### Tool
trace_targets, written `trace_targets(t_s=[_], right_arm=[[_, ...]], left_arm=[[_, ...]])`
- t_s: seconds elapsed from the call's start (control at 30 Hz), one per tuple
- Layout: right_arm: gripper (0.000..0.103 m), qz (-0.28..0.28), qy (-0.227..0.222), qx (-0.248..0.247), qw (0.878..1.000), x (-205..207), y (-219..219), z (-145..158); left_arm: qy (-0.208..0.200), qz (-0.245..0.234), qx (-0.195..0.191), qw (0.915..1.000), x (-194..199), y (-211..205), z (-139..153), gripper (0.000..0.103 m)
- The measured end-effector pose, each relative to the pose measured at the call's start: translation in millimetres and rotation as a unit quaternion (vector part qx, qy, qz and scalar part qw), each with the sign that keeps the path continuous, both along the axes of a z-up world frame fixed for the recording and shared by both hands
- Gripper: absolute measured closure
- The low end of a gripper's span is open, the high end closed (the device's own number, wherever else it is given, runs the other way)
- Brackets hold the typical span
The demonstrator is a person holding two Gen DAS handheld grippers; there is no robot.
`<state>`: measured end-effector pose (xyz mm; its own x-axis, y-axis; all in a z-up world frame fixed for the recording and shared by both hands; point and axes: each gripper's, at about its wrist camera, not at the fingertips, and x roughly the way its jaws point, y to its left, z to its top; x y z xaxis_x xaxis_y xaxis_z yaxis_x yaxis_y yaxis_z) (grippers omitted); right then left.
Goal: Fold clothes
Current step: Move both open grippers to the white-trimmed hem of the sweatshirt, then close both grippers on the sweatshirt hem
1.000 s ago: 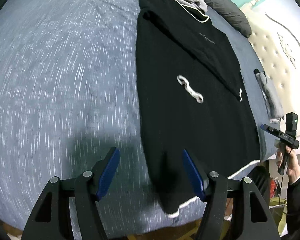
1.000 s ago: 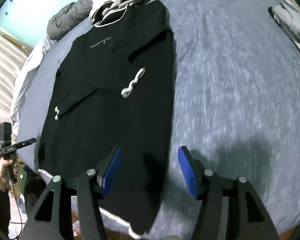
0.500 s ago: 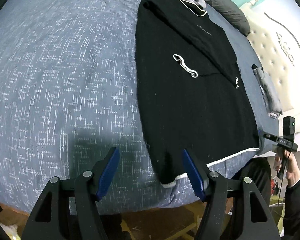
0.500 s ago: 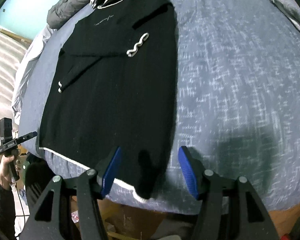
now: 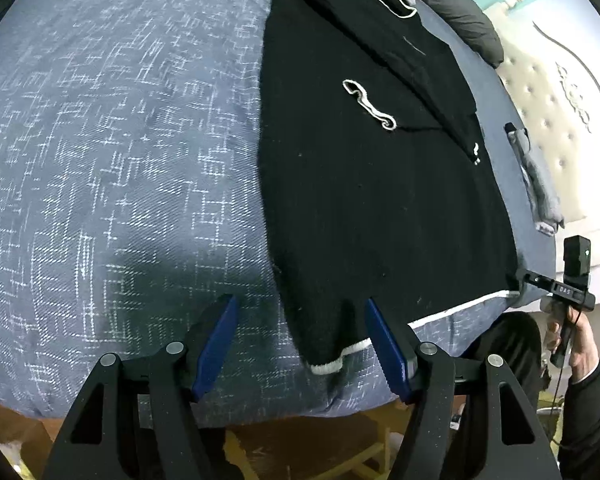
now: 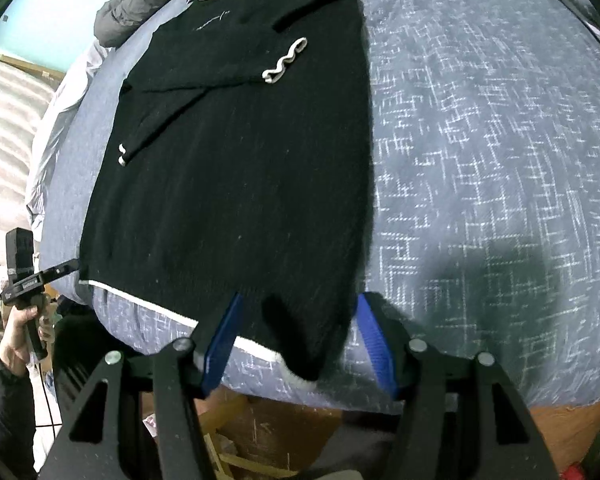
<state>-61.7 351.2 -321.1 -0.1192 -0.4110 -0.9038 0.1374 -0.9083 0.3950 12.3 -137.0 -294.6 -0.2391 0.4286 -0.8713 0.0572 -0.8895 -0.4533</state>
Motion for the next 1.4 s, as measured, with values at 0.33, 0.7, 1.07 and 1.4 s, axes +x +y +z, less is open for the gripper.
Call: trace_targets(t_s=[0.33, 0.7, 1.07, 1.4], right_arm=[[0.043, -0.003, -0.013, -0.010, 1.000, 1, -2, -5], [0.043, 0.000, -0.021, -0.012, 1.000, -2, -5, -9], [0.094, 0.005, -0.002, -0.011, 1.000, 0, -4, -2], [0.098, 0.012, 0.057, -0.041, 0.997, 7, 4, 43]], left_arm=[[-0.006, 0.015, 0.026, 0.9995, 0, -6, -8, 0.041], [-0.013, 0.004, 0.056, 0.9983, 5, 4, -14, 0.063], [0.007, -0.021, 0.040, 0.9989, 0, 20, -11, 0.096], [0.053, -0.049, 0.047, 0.9963, 9, 20, 35, 0.097]])
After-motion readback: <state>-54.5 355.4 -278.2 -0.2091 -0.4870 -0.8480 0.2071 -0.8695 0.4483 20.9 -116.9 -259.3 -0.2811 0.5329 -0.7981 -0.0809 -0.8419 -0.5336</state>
